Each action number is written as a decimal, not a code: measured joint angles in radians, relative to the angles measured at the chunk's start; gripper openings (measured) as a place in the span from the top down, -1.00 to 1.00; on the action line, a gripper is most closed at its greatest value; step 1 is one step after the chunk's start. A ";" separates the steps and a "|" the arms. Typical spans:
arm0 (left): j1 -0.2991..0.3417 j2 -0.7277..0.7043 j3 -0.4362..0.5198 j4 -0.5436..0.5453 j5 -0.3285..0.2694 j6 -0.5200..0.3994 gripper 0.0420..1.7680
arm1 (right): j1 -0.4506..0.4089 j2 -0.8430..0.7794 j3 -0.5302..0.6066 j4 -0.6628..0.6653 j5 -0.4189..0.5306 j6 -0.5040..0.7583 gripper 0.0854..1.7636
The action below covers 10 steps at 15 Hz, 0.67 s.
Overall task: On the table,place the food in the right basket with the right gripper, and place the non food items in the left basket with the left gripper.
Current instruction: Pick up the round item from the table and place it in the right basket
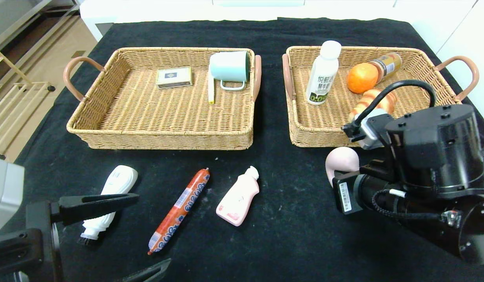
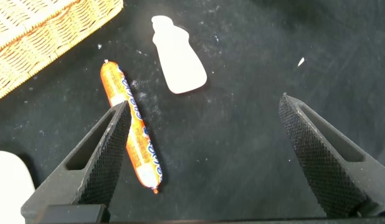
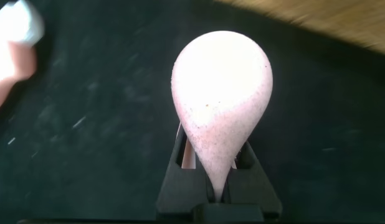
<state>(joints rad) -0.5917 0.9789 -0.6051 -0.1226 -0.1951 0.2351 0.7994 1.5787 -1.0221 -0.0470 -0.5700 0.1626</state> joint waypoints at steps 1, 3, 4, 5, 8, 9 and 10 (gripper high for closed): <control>0.000 0.000 0.000 -0.001 0.000 0.000 -0.94 | -0.020 -0.014 -0.004 0.000 0.001 -0.018 0.90; 0.000 0.000 0.000 0.000 0.000 -0.002 -0.94 | -0.068 -0.036 -0.014 0.001 0.005 -0.035 0.90; 0.000 0.000 0.000 0.000 0.006 -0.003 -0.94 | -0.097 -0.043 -0.023 0.001 0.007 -0.037 0.90; 0.000 0.001 -0.001 0.000 0.022 -0.005 -0.94 | -0.127 -0.047 -0.038 0.000 0.011 -0.037 0.90; 0.001 0.001 -0.009 -0.011 0.047 -0.011 -0.94 | -0.193 -0.052 -0.101 0.005 0.031 -0.040 0.90; 0.002 0.001 -0.009 -0.022 0.048 -0.012 -0.94 | -0.205 -0.053 -0.119 0.005 0.032 -0.055 0.90; 0.003 0.001 -0.008 -0.029 0.048 -0.012 -0.94 | -0.215 -0.052 -0.135 0.004 0.033 -0.066 0.90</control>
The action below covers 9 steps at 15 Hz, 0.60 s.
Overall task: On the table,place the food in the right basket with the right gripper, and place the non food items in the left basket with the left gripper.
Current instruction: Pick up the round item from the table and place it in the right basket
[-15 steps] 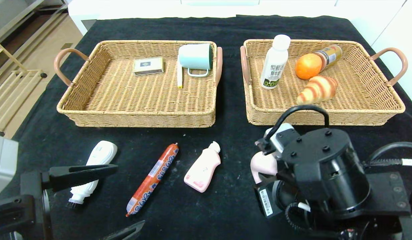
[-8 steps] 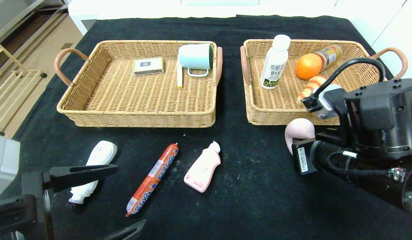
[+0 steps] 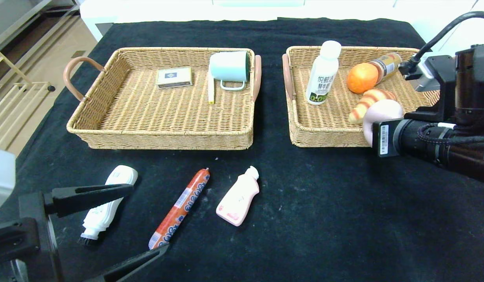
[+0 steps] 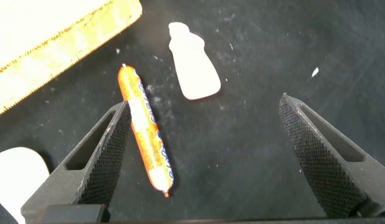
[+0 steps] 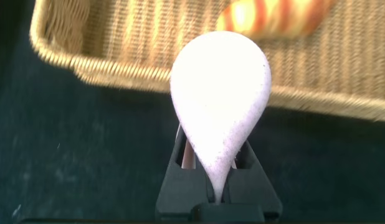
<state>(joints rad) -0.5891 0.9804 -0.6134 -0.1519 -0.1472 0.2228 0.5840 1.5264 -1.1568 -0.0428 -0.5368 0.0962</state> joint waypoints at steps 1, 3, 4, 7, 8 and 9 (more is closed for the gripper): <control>0.000 0.000 0.001 -0.001 0.000 0.000 -0.94 | -0.012 0.002 -0.017 0.000 0.000 -0.003 0.90; 0.000 0.000 0.003 -0.002 0.001 -0.001 -0.94 | -0.051 0.014 -0.056 0.000 0.001 -0.007 0.90; 0.003 0.000 0.002 -0.002 0.000 -0.002 -0.94 | -0.077 0.024 -0.080 -0.001 0.002 -0.011 0.90; 0.008 -0.002 0.000 -0.002 0.000 -0.002 -0.94 | -0.161 0.064 -0.155 -0.001 0.019 -0.020 0.90; 0.009 -0.003 0.000 -0.002 0.000 -0.002 -0.94 | -0.189 0.078 -0.173 -0.004 0.027 -0.026 0.90; 0.009 -0.003 0.001 -0.002 0.000 -0.001 -0.94 | -0.216 0.090 -0.187 -0.009 0.031 -0.028 0.90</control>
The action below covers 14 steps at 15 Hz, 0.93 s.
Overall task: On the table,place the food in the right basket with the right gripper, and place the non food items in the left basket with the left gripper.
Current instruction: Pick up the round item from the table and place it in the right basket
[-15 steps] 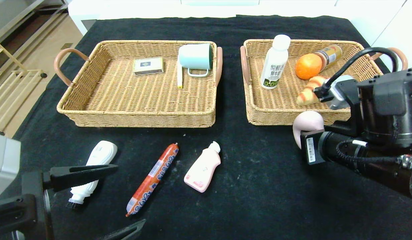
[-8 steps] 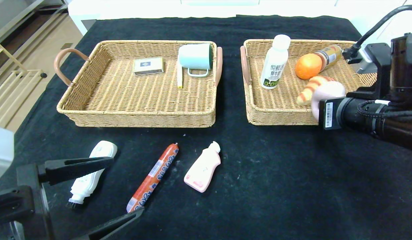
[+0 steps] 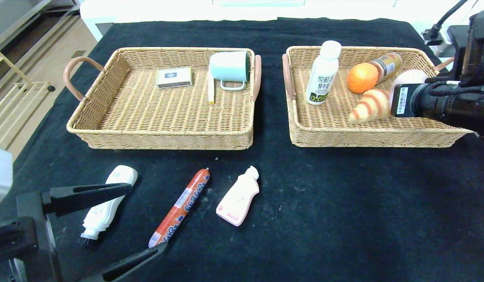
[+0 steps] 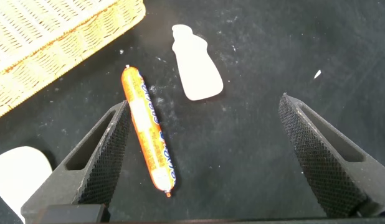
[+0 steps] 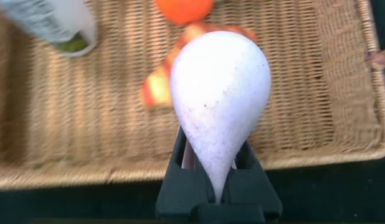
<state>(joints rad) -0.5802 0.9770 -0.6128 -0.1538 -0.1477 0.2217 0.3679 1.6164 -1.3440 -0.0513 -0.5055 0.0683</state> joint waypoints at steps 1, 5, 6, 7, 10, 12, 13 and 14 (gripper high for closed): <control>0.000 0.000 0.001 0.000 0.000 0.001 -0.94 | -0.027 0.012 -0.013 -0.002 0.001 -0.001 0.90; -0.001 -0.001 0.002 0.000 0.000 0.002 -0.94 | -0.119 0.052 -0.039 -0.003 0.041 -0.001 0.90; -0.001 -0.001 0.003 0.000 -0.001 0.002 -0.94 | -0.132 0.061 -0.042 -0.003 0.048 0.000 0.90; -0.001 0.000 0.003 0.000 0.000 0.002 -0.94 | -0.141 0.069 -0.043 -0.003 0.049 0.000 0.90; -0.001 0.003 0.005 0.001 0.000 0.003 -0.94 | -0.161 0.090 -0.052 -0.001 0.050 0.000 0.90; -0.001 0.003 0.005 0.001 -0.001 0.003 -0.94 | -0.164 0.095 -0.055 0.001 0.050 0.000 0.80; -0.001 0.004 0.005 0.002 -0.001 0.003 -0.94 | -0.164 0.096 -0.056 0.003 0.049 0.000 0.58; -0.001 0.004 0.005 0.002 -0.001 0.003 -0.94 | -0.165 0.097 -0.057 0.004 0.047 0.000 0.39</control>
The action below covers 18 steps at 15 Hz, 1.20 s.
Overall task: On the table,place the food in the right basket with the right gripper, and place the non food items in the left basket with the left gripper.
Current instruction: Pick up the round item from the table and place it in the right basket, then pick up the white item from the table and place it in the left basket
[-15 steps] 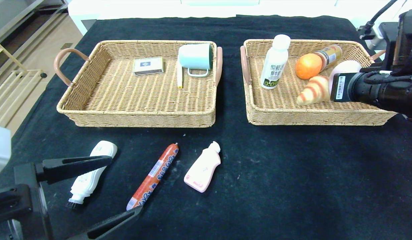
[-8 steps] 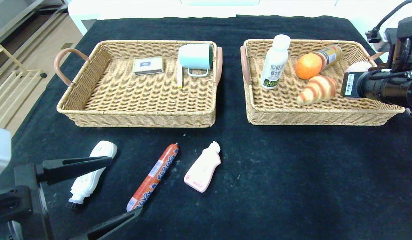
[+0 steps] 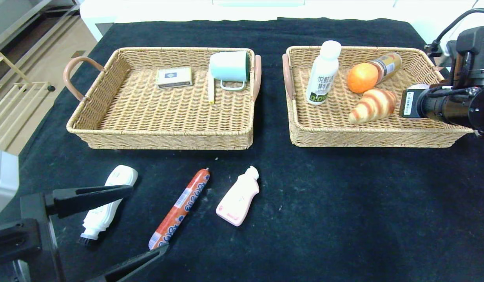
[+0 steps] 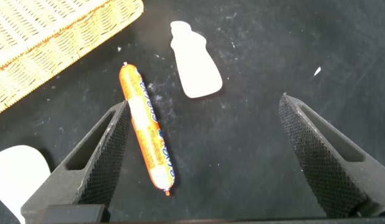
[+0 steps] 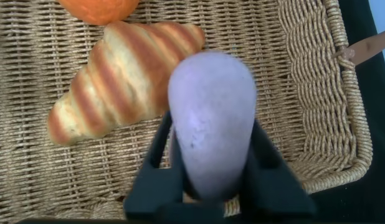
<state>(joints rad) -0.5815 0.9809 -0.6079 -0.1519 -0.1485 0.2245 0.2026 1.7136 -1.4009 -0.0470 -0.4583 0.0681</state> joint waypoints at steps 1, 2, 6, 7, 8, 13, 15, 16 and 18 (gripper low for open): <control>0.000 0.000 0.000 0.000 0.000 0.000 -0.94 | 0.000 0.000 0.000 0.000 -0.001 0.000 0.22; 0.000 0.000 0.000 0.000 -0.001 0.000 -0.94 | 0.000 0.000 0.000 0.001 0.000 0.000 0.09; 0.000 0.001 0.002 0.000 -0.001 0.000 -0.94 | 0.000 -0.003 0.009 0.001 -0.001 -0.001 -0.32; 0.000 0.001 0.002 0.000 -0.001 0.000 -0.94 | 0.000 -0.005 0.011 0.001 -0.001 -0.001 -0.39; 0.000 0.001 0.003 0.000 -0.001 0.000 -0.94 | 0.000 -0.007 0.012 0.002 -0.001 -0.001 -0.46; 0.000 0.001 0.004 0.000 -0.002 0.000 -0.94 | 0.009 -0.011 0.013 0.002 -0.003 -0.001 -0.68; 0.000 0.003 0.005 0.000 -0.002 0.000 -0.94 | 0.013 -0.013 0.017 0.001 -0.001 -0.001 -0.74; 0.000 0.005 0.006 0.001 -0.002 0.000 -0.94 | 0.013 -0.016 0.022 0.001 0.000 -0.001 -0.76; 0.000 0.008 0.008 0.000 -0.002 -0.002 -0.94 | 0.022 -0.030 0.032 0.001 0.003 -0.004 -0.80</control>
<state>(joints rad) -0.5819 0.9891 -0.5998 -0.1515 -0.1509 0.2228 0.2247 1.6838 -1.3687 -0.0462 -0.4555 0.0645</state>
